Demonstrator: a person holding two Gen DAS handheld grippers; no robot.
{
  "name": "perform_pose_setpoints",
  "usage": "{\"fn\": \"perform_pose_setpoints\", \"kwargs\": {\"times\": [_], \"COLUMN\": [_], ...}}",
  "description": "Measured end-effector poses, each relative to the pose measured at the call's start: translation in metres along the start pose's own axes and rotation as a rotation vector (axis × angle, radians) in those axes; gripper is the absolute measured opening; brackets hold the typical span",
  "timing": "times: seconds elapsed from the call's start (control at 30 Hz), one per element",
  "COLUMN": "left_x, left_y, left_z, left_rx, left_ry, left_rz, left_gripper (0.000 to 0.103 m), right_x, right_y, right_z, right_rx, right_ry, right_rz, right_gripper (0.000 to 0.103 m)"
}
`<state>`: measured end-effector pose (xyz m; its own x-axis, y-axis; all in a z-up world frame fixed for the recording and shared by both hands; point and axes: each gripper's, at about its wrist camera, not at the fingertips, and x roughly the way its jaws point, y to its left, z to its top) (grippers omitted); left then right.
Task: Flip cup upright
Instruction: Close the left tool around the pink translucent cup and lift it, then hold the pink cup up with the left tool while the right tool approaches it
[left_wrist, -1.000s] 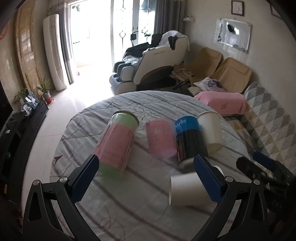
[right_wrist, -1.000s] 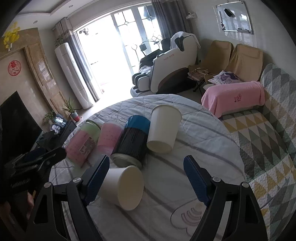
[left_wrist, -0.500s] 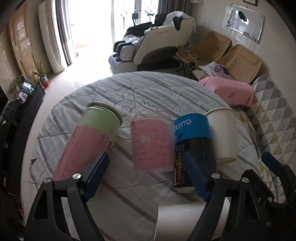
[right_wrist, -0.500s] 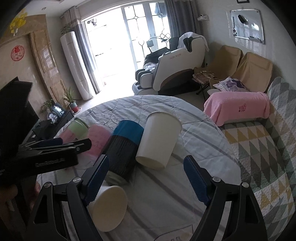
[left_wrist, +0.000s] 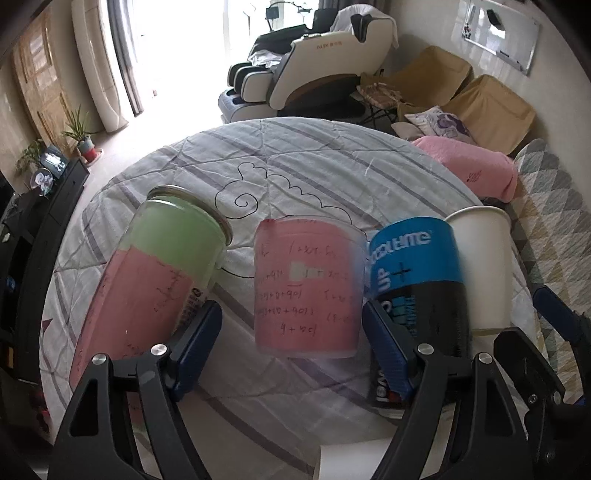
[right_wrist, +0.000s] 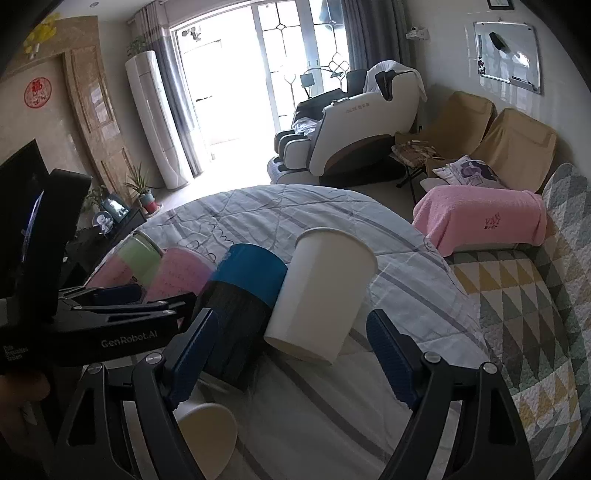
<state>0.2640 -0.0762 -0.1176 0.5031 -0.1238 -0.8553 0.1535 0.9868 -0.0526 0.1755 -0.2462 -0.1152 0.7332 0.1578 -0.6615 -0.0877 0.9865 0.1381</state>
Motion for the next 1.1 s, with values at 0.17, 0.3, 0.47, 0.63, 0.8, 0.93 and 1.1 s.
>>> {"fn": "perform_pose_setpoints", "kwargs": {"times": [0.17, 0.3, 0.47, 0.63, 0.8, 0.93, 1.1], "left_x": [0.003, 0.0, -0.011, -0.025, -0.038, -0.051, -0.069], "left_y": [0.0, -0.001, 0.0, 0.003, 0.011, 0.02, 0.036], "left_z": [0.001, 0.0, -0.003, -0.011, -0.024, -0.039, -0.058], "left_rx": [0.005, 0.021, 0.032, 0.046, 0.035, 0.024, 0.0], "left_ry": [0.012, 0.002, -0.024, -0.04, -0.047, -0.044, -0.058], "left_rz": [-0.024, -0.012, -0.01, -0.002, 0.0, 0.0, 0.005], "left_gripper": [0.062, 0.062, 0.062, 0.062, 0.062, 0.062, 0.062], "right_x": [0.004, 0.004, 0.001, -0.004, -0.01, -0.018, -0.029], "right_y": [0.003, 0.004, 0.004, 0.009, 0.015, 0.025, 0.048], "right_z": [0.001, 0.001, 0.002, 0.002, 0.0, -0.002, -0.005], "right_rx": [-0.009, -0.008, -0.006, -0.016, -0.021, -0.035, -0.071], "right_ry": [0.007, 0.009, 0.007, 0.006, 0.013, 0.011, 0.01], "right_rz": [0.009, 0.01, 0.004, -0.002, -0.004, -0.005, 0.003], "right_gripper": [0.084, 0.084, 0.084, 0.084, 0.084, 0.084, 0.084]}}
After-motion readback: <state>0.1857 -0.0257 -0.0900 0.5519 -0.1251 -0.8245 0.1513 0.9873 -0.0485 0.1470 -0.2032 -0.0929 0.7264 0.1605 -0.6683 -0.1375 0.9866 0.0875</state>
